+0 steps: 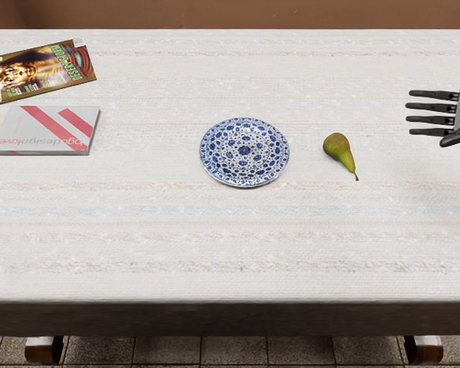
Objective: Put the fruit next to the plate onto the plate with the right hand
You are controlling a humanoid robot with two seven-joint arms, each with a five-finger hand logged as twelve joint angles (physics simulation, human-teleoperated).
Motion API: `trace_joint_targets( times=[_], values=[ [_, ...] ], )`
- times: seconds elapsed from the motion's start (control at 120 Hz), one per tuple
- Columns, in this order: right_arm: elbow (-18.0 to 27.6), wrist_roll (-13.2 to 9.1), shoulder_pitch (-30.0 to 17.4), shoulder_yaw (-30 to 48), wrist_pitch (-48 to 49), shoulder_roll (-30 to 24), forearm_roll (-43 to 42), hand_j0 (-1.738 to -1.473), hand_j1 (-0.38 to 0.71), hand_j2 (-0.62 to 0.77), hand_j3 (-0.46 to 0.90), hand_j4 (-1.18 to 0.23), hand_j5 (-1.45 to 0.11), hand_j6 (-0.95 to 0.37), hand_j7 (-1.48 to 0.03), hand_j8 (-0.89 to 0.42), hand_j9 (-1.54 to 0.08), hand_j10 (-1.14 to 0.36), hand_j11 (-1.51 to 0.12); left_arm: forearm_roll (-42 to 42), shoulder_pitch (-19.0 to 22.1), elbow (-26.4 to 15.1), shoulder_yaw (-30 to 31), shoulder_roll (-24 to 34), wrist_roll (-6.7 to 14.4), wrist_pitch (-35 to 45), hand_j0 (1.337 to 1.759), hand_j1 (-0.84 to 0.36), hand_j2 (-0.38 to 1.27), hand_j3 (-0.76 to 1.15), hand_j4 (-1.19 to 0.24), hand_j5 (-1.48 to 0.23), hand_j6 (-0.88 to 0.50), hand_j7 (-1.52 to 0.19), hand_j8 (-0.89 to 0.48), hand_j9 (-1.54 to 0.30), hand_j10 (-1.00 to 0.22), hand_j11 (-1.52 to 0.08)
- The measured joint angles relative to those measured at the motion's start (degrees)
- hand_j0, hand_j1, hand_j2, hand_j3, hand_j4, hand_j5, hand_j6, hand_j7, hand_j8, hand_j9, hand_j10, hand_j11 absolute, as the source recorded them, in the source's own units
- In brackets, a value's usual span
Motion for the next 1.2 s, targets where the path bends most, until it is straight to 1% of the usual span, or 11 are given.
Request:
trace_joint_targets(
  times=[0.2,0.267,0.4,0.475,0.583,0.683,0.8,0.908,1.0,1.1,1.2],
  values=[
    [0.00,0.00,0.17,0.00,0.00,0.71,-0.23,-1.658,-0.35,0.00,0.00,0.00,0.00,0.00,0.00,0.00,0.00,0.00,0.00,0.01,0.00,-0.01,0.00,0.00,0.00,0.00,1.658,0.35,0.00,0.00,0.00,0.00,0.00,0.00,0.00,0.00,0.00,0.00],
    [0.11,0.00,1.65,-0.04,0.00,1.95,-2.18,-1.658,-0.35,0.00,0.00,0.00,0.00,0.00,0.00,0.00,0.00,0.00,0.00,0.00,0.00,0.00,0.00,0.00,0.00,0.00,1.658,0.35,0.00,0.00,0.00,0.00,0.00,0.00,0.00,0.00,0.00,0.00],
    [0.83,0.00,7.16,-0.12,-0.01,7.12,-11.98,-1.658,-0.35,0.00,0.00,0.00,0.00,0.00,0.00,0.00,0.00,0.00,0.00,-0.01,0.00,0.00,0.00,0.00,0.00,0.00,1.658,0.35,0.00,0.00,0.00,0.00,0.00,0.00,0.00,0.00,0.00,0.00],
    [3.85,0.00,8.57,-0.16,-0.43,9.72,-21.17,-1.658,-0.35,0.00,0.00,0.00,0.00,0.00,0.00,0.00,0.00,0.00,0.00,-0.01,0.00,0.00,0.01,0.00,0.00,0.00,1.658,0.35,0.00,0.00,0.00,0.00,0.00,0.00,0.00,0.00,0.00,0.00],
    [8.86,0.00,9.92,-0.52,-8.27,14.19,-35.94,-1.658,-0.35,0.00,0.00,0.00,0.00,0.00,0.00,0.00,0.00,0.00,0.00,-0.02,0.00,-0.01,0.01,0.00,0.00,0.00,1.658,0.35,0.00,0.00,0.00,0.00,0.00,0.00,0.00,0.00,0.00,0.00],
    [13.79,0.00,11.13,-2.65,-19.44,16.87,-46.78,-1.658,-0.35,0.00,0.00,0.00,0.00,0.00,0.00,0.00,0.00,0.00,0.00,0.00,0.00,-0.01,0.01,0.00,0.00,0.00,1.658,0.35,0.00,0.00,0.00,0.00,0.00,0.00,0.00,0.00,0.00,0.00],
    [16.58,0.00,13.38,-7.36,-28.58,21.17,-57.10,-1.658,-0.35,0.00,0.00,0.00,0.00,0.00,0.00,0.00,0.00,0.00,0.00,-0.02,0.00,-0.01,0.01,0.00,0.00,0.00,1.658,0.35,0.00,0.00,0.00,0.00,0.00,0.00,0.00,0.00,0.00,0.00],
    [17.40,0.00,14.53,-12.68,-35.17,22.89,-63.07,-1.658,-0.35,0.00,0.00,0.00,0.00,0.00,0.00,0.00,0.00,0.00,0.00,-0.02,0.00,-0.01,0.02,0.00,0.00,0.00,1.658,0.35,0.00,0.00,0.00,0.00,0.00,0.00,0.00,0.00,0.00,0.00],
    [17.56,0.00,14.66,-16.29,-41.33,23.52,-66.20,-1.658,-0.35,0.00,0.00,0.00,0.00,0.00,0.00,0.00,0.00,0.00,0.00,-0.03,0.00,0.00,0.01,0.00,0.00,0.00,1.658,0.35,0.00,0.00,0.00,0.00,0.00,0.00,0.00,0.00,0.00,0.00],
    [17.26,0.00,14.68,-19.53,-44.29,24.57,-68.11,-1.658,-0.35,0.00,0.00,0.00,0.00,0.00,0.00,0.00,0.00,0.00,0.00,-0.04,0.00,0.01,0.01,0.00,0.00,0.00,1.658,0.35,0.00,0.00,0.00,0.00,0.00,0.00,0.00,0.00,0.00,0.00],
    [15.94,0.00,14.53,-22.30,-46.33,25.90,-69.17,-1.658,-0.35,0.00,0.00,0.00,0.00,0.00,0.00,0.00,0.00,0.00,0.00,-0.02,0.00,-0.01,0.01,0.00,0.00,0.00,1.658,0.35,0.00,0.00,0.00,0.00,0.00,0.00,0.00,0.00,0.00,0.00]
  ],
)
